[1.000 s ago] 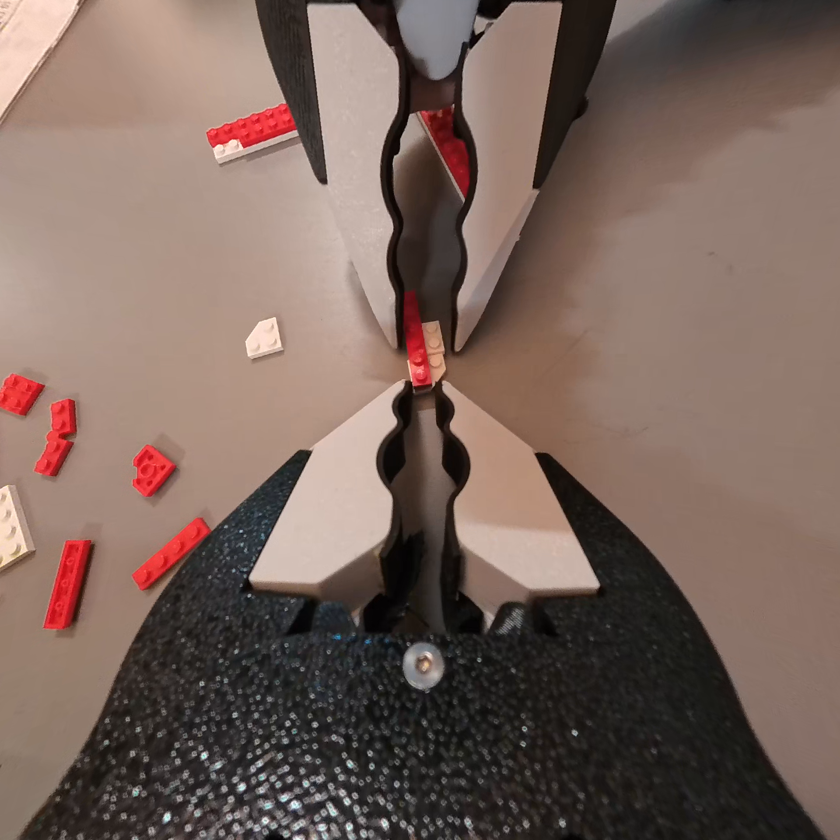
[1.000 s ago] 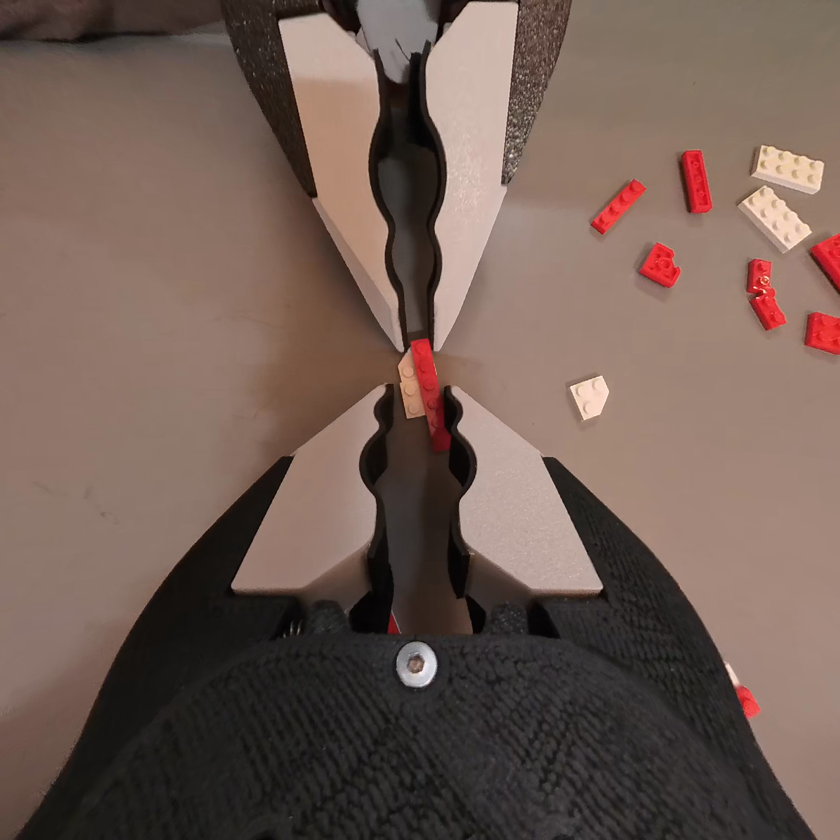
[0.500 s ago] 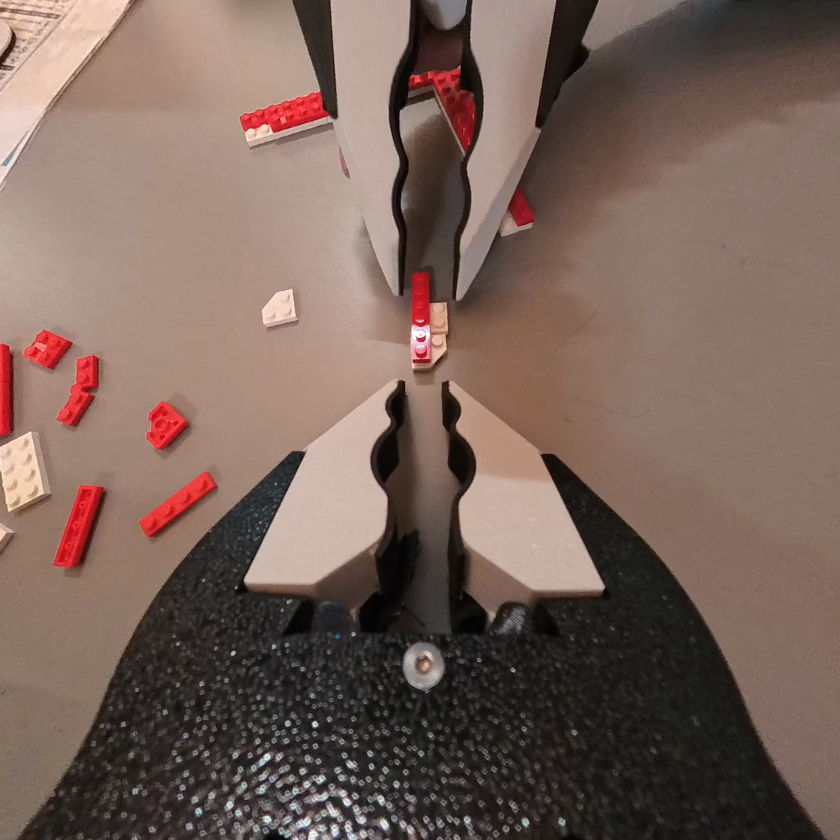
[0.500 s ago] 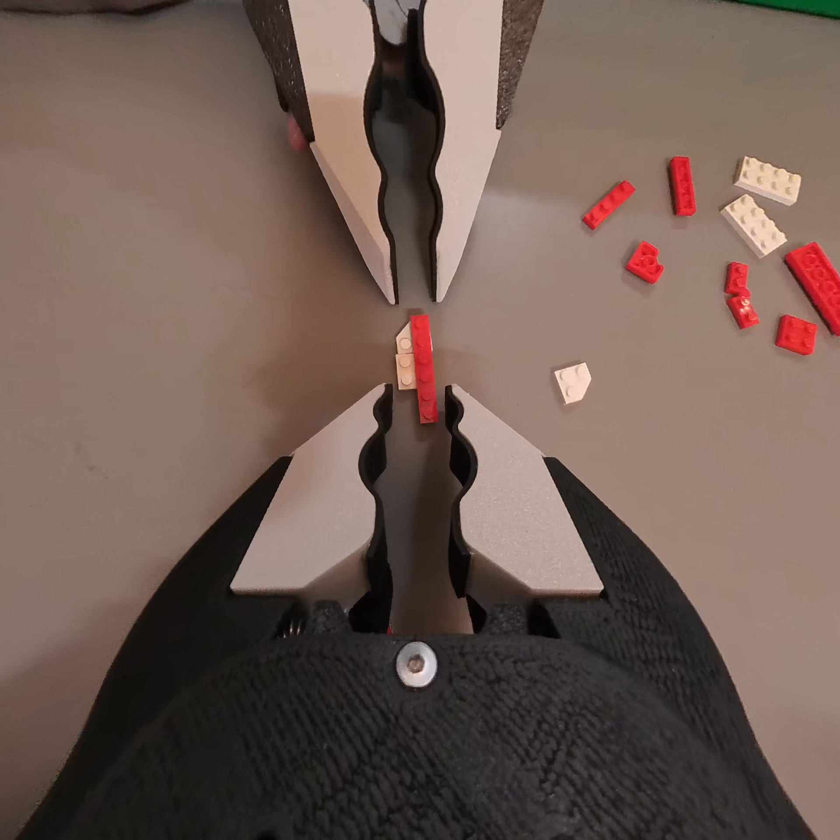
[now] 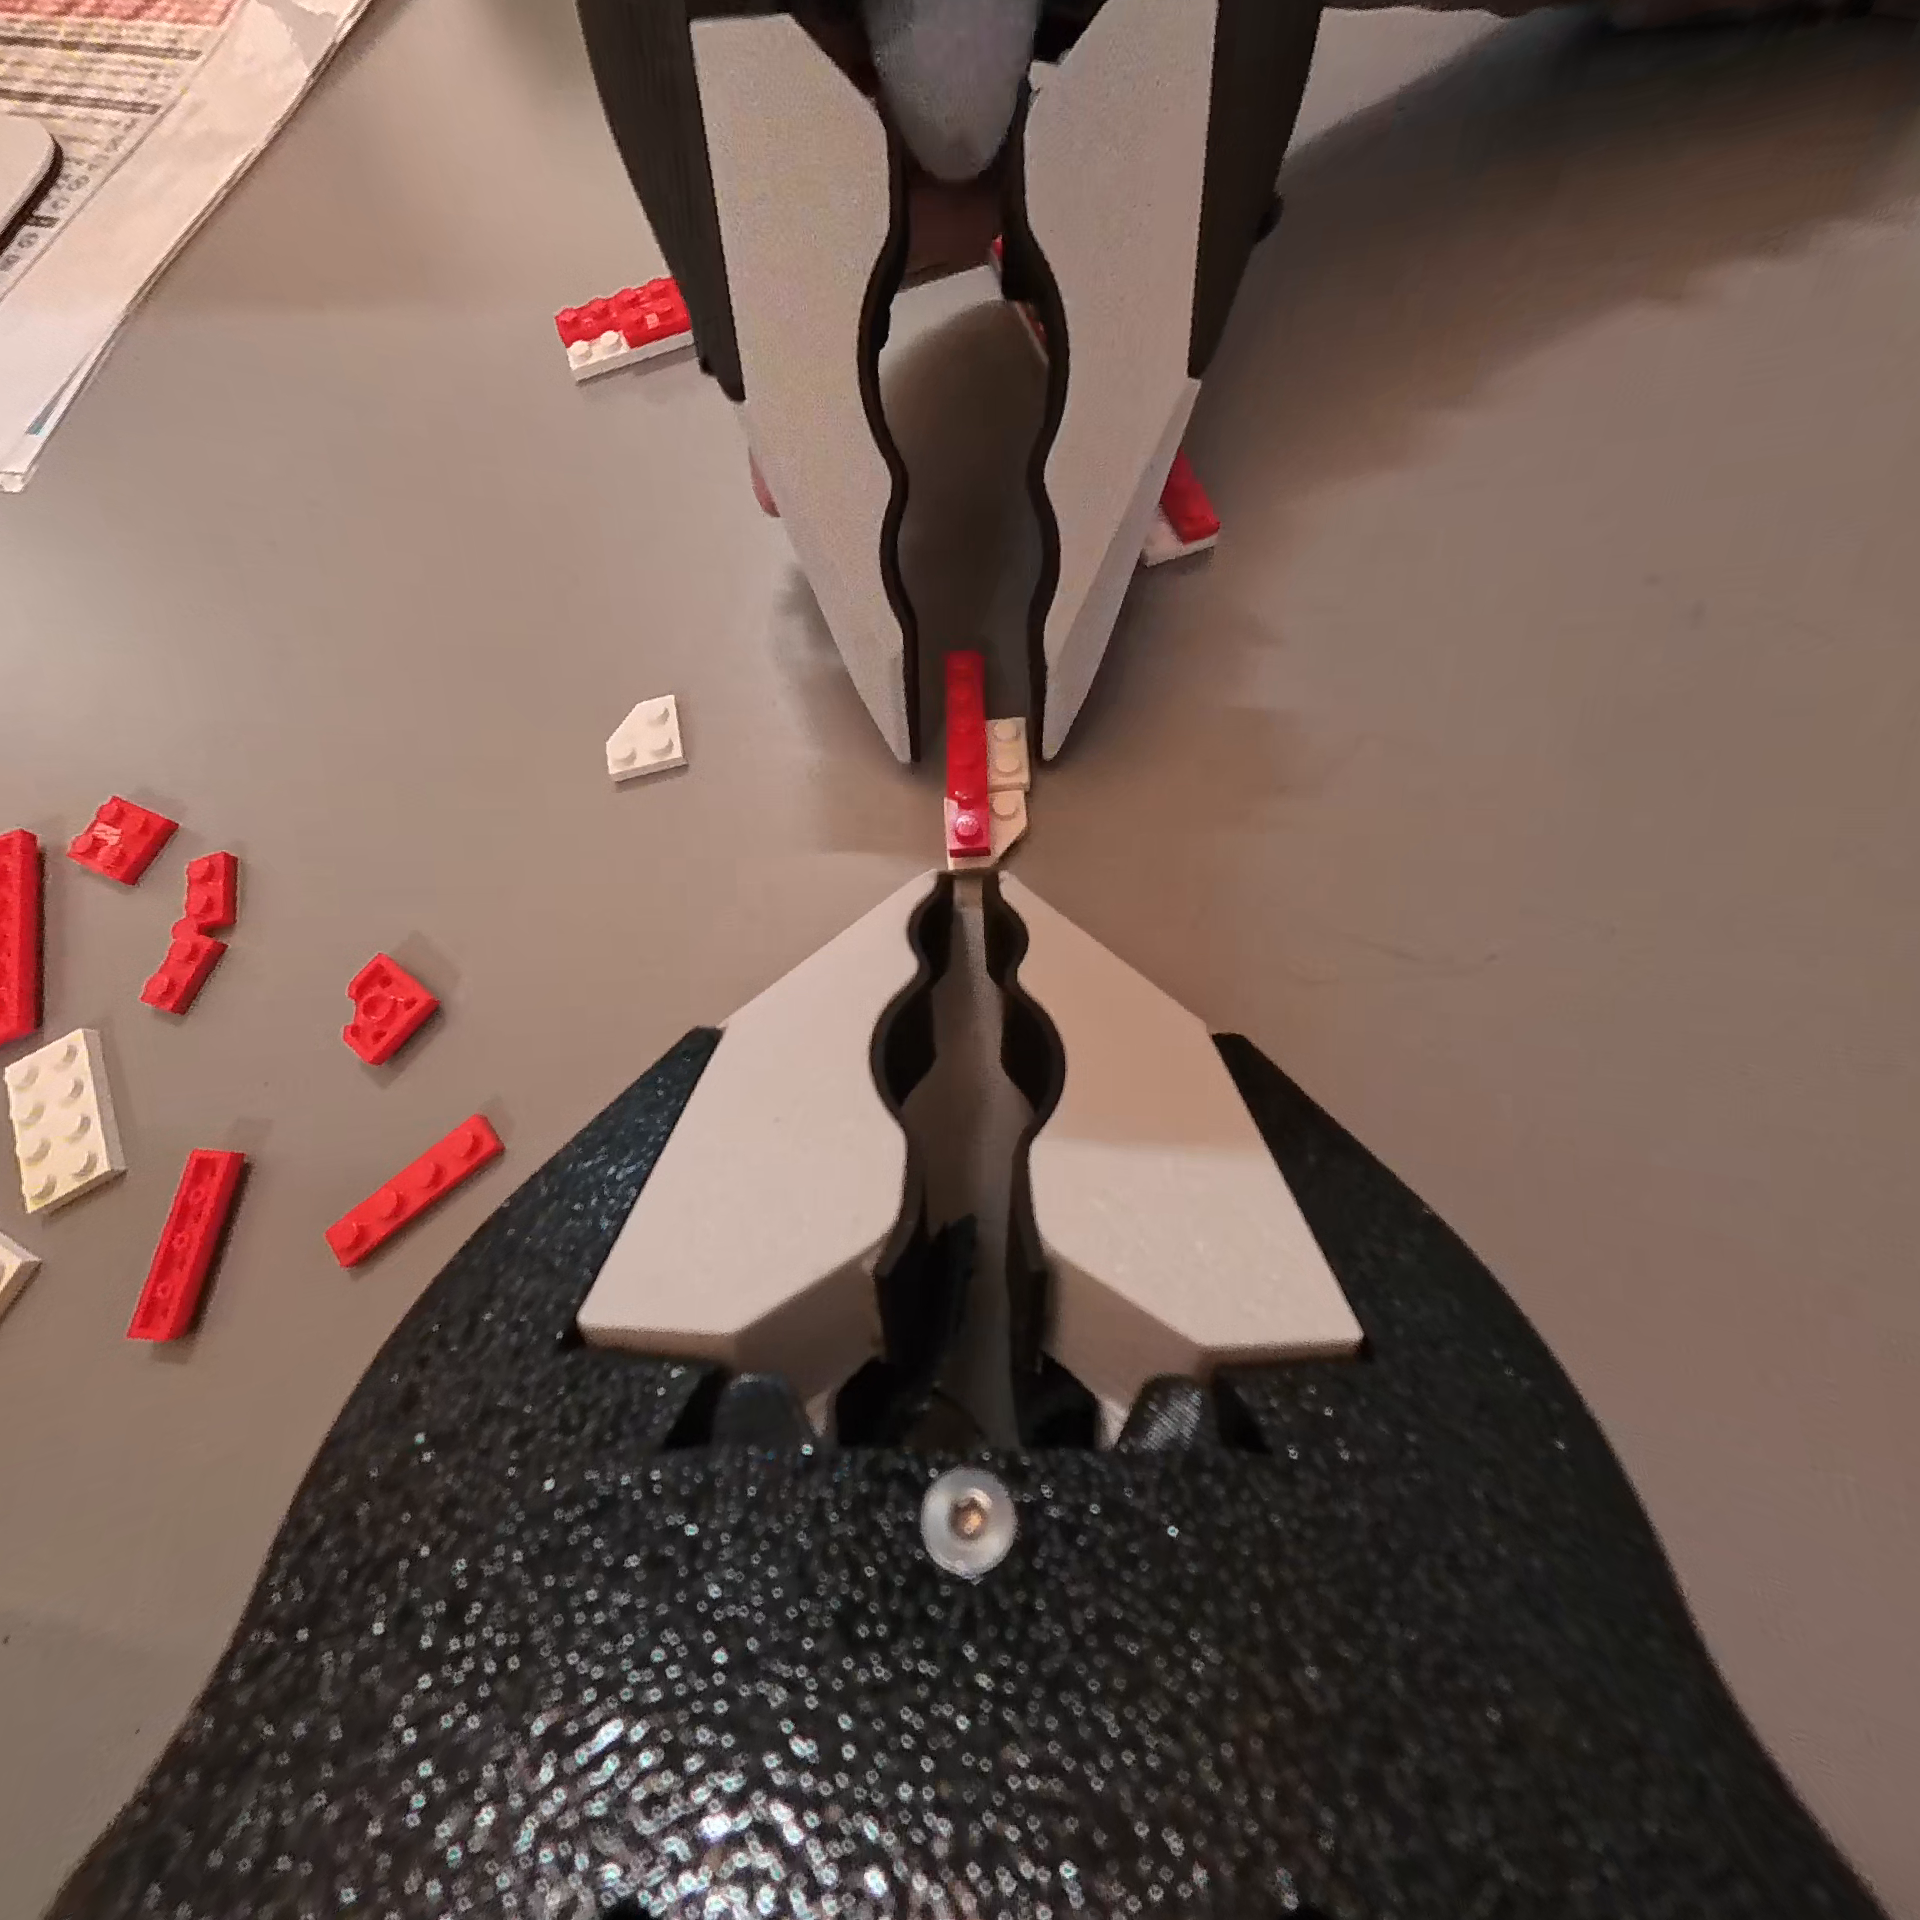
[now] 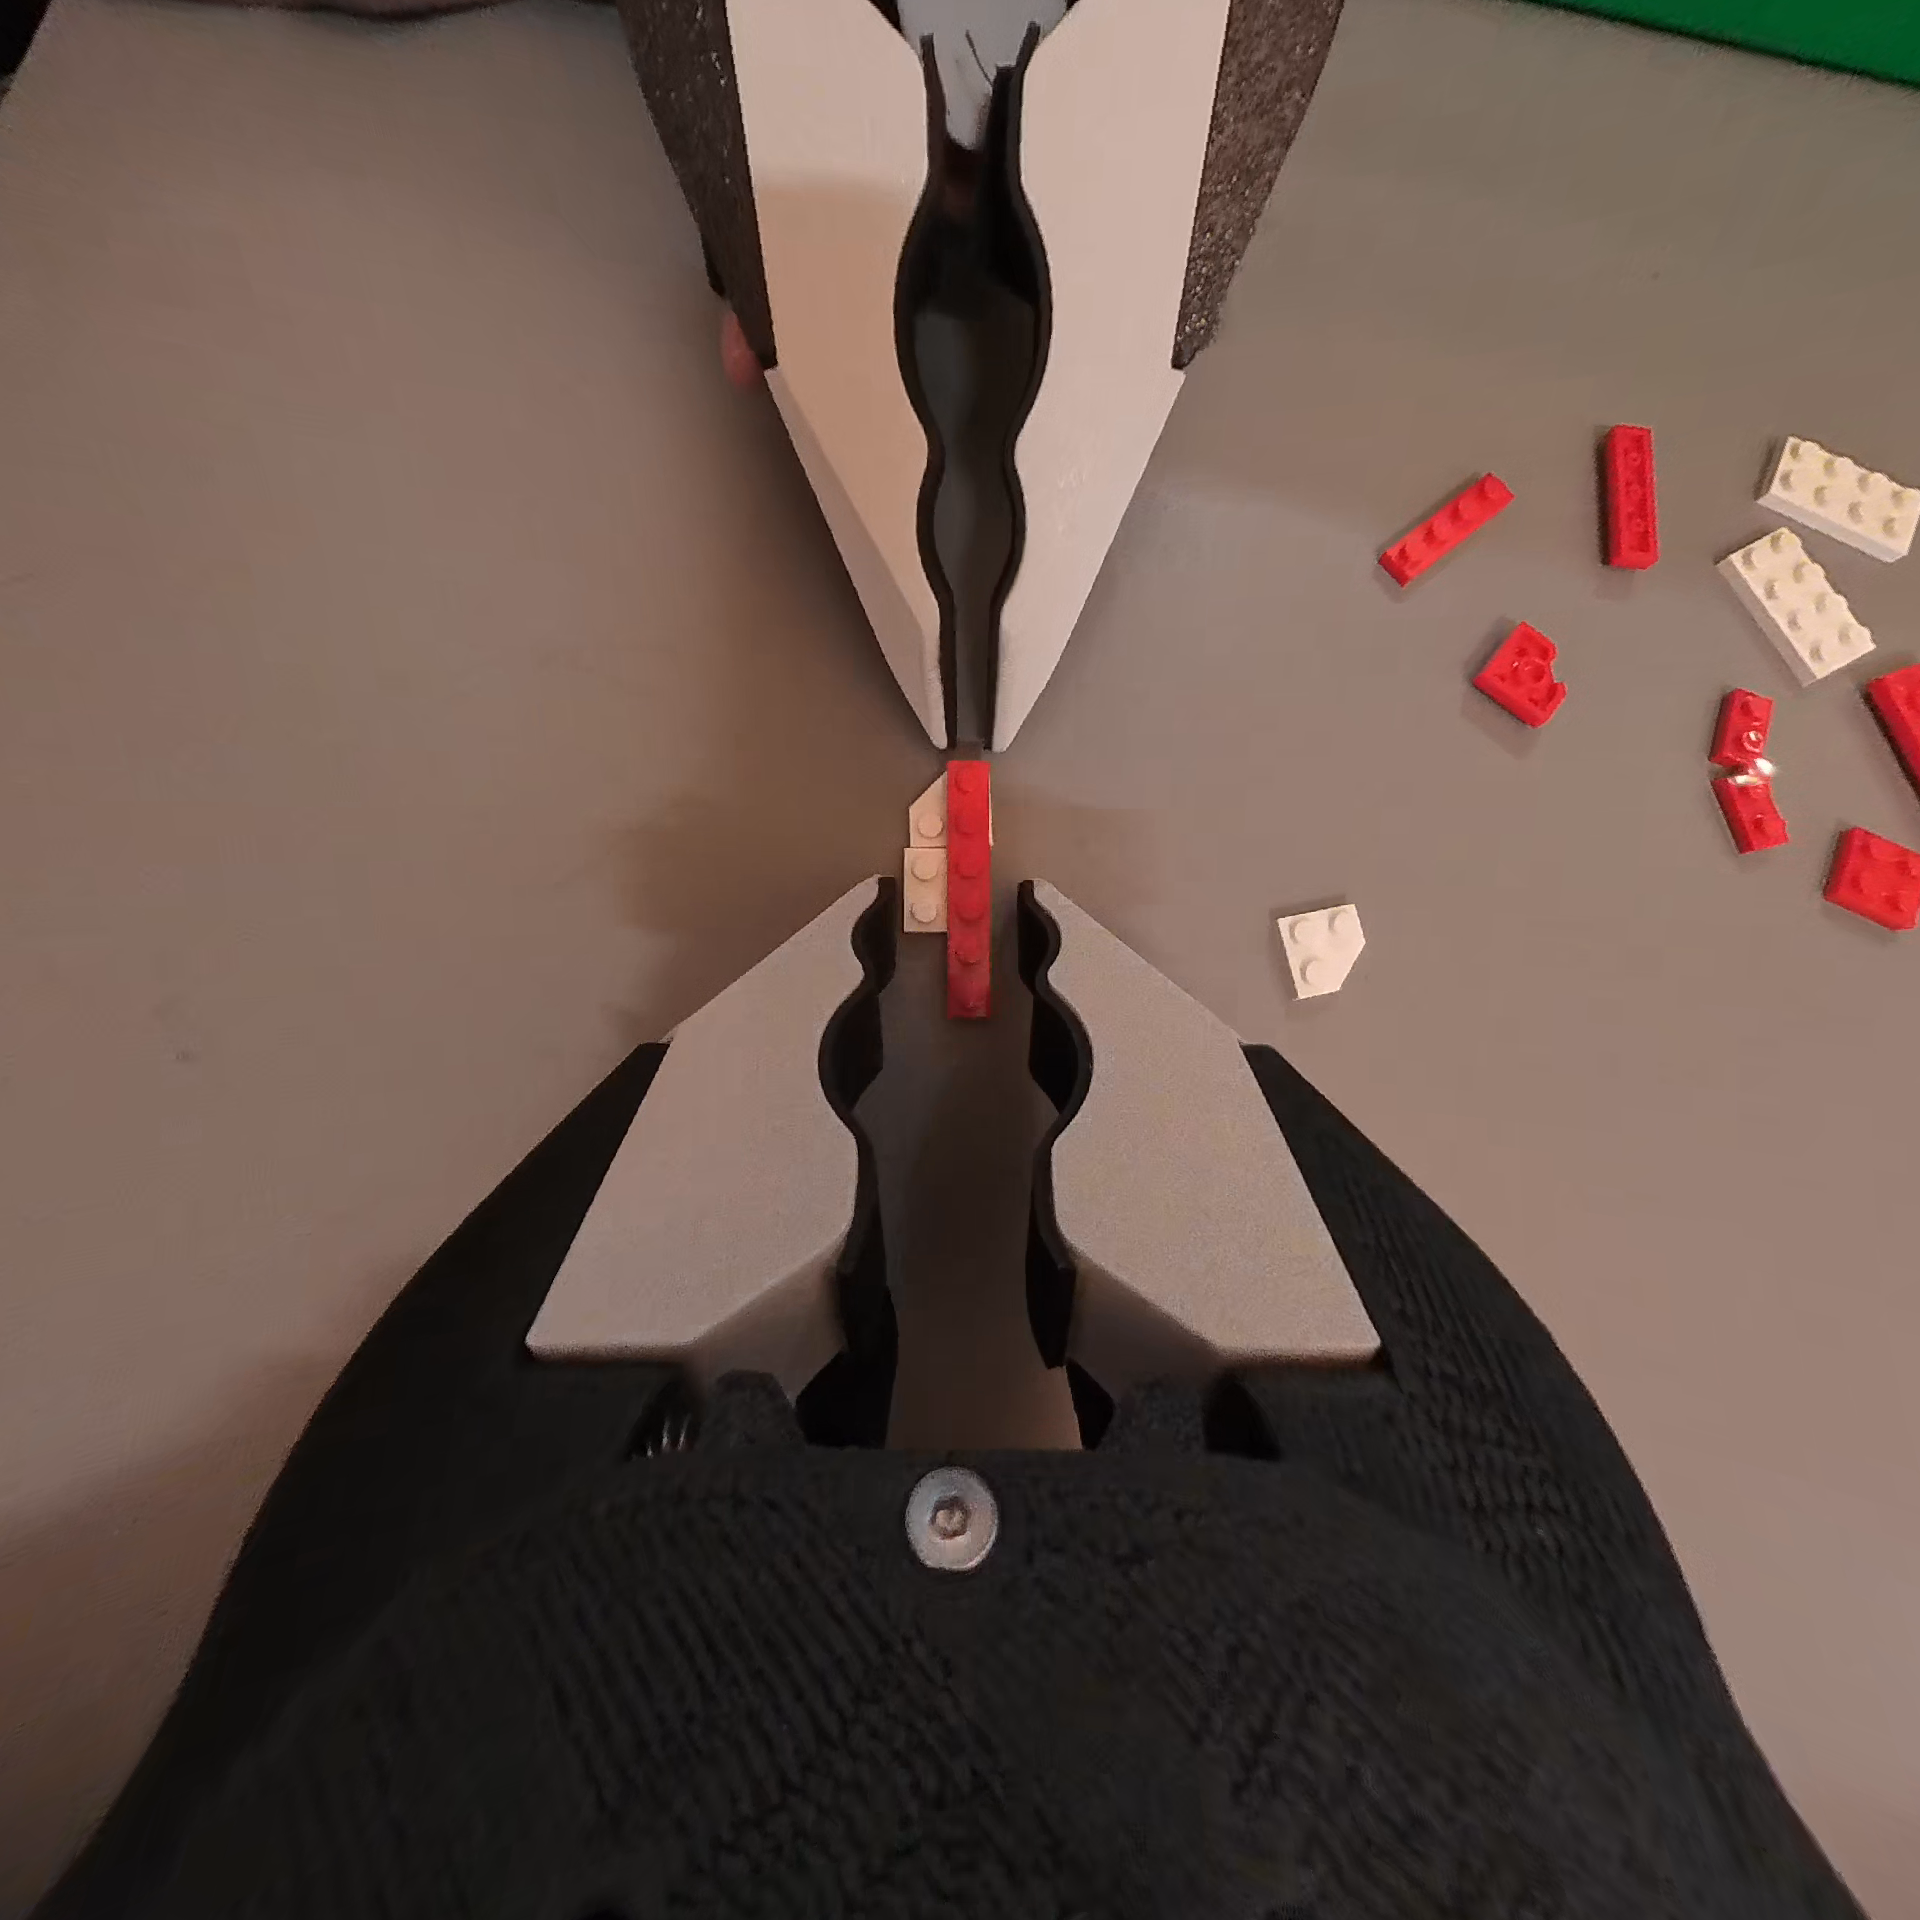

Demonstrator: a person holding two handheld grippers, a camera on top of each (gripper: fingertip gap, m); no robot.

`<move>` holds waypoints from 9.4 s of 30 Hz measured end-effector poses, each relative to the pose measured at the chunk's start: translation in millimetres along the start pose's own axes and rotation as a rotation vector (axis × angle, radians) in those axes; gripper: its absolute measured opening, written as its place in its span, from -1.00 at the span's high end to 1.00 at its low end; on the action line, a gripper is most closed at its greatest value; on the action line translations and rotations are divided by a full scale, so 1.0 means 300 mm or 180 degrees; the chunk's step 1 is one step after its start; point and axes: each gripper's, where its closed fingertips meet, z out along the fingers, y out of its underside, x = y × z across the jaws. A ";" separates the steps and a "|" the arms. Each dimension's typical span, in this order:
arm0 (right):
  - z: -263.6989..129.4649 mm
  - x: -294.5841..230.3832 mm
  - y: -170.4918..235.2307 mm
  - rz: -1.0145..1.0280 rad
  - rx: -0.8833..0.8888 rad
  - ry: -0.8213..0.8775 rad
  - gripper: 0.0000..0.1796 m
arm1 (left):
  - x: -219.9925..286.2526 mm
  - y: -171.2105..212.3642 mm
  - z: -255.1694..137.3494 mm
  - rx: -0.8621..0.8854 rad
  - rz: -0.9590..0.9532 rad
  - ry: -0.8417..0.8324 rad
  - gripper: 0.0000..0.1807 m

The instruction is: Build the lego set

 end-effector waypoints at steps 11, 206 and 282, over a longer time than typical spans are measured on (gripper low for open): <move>0.004 0.007 -0.003 -0.0070 0.0094 -0.0156 0.78 | 0.001 -0.006 0.002 0.0090 -0.0068 0.0117 1.00; -0.021 0.058 -0.004 -0.0033 -0.0516 -0.0292 0.94 | -0.063 -0.059 0.035 0.0179 -0.0328 -0.0374 0.92; -0.022 0.065 0.035 -0.0328 -0.0457 0.0245 0.93 | -0.239 -0.178 -0.224 0.1097 0.0456 -0.2041 0.62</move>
